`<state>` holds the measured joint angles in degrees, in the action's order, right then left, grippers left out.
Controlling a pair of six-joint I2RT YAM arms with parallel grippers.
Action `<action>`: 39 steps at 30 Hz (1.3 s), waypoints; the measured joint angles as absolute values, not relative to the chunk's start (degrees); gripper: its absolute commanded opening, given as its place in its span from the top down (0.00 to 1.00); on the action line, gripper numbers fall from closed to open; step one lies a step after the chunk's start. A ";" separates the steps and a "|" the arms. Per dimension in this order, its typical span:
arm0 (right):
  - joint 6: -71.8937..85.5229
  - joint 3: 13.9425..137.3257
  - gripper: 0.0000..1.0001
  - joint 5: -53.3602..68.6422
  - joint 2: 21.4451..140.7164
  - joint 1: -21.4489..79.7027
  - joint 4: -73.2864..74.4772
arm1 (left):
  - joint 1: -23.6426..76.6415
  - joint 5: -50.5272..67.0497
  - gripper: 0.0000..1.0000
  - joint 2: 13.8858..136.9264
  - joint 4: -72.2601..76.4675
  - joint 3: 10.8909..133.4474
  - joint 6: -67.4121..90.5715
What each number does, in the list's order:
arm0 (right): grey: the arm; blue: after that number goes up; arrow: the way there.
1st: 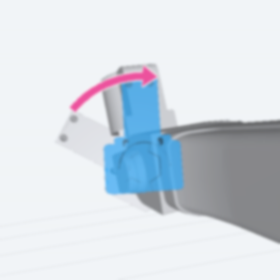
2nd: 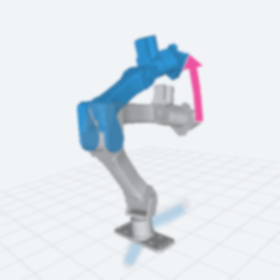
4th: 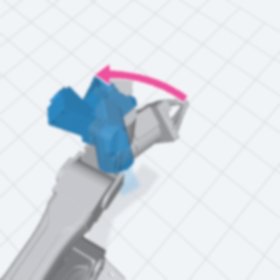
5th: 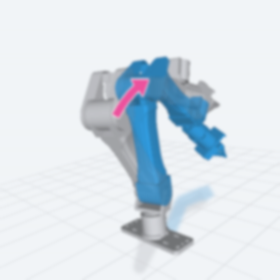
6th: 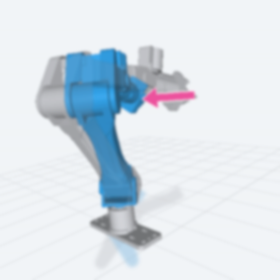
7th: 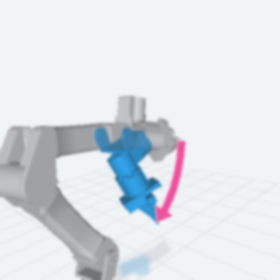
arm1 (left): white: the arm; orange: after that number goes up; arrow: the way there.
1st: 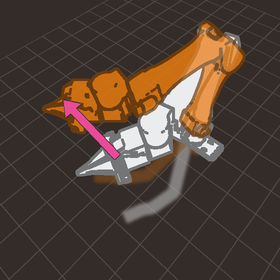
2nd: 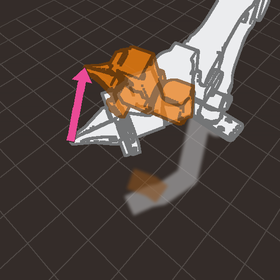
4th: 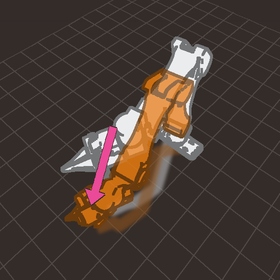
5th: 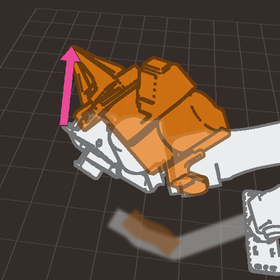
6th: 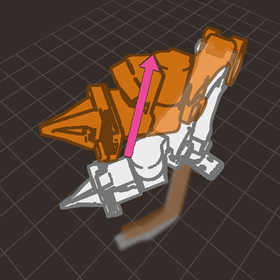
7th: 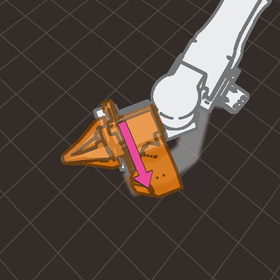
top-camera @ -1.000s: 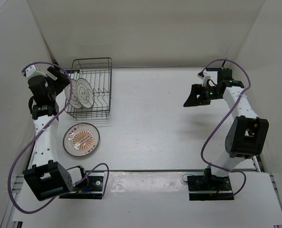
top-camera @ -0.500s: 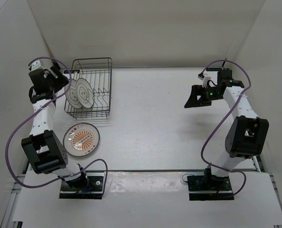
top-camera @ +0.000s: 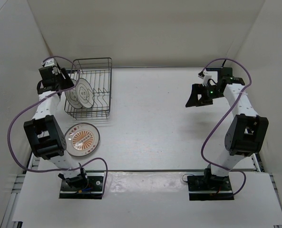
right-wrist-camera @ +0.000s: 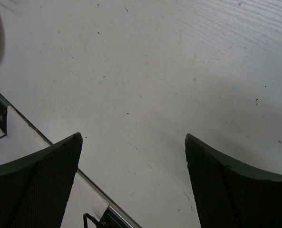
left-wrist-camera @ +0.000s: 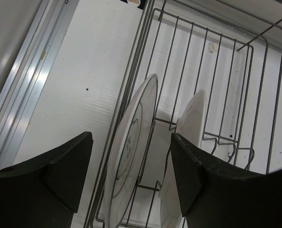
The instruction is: Unload the plates from the dish rack
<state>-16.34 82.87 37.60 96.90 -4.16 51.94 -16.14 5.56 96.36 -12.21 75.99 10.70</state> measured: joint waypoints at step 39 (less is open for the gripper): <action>-9.82 86.59 0.10 37.52 98.30 -4.16 51.59 | -9.98 -5.61 0.92 96.90 -16.60 91.53 -5.50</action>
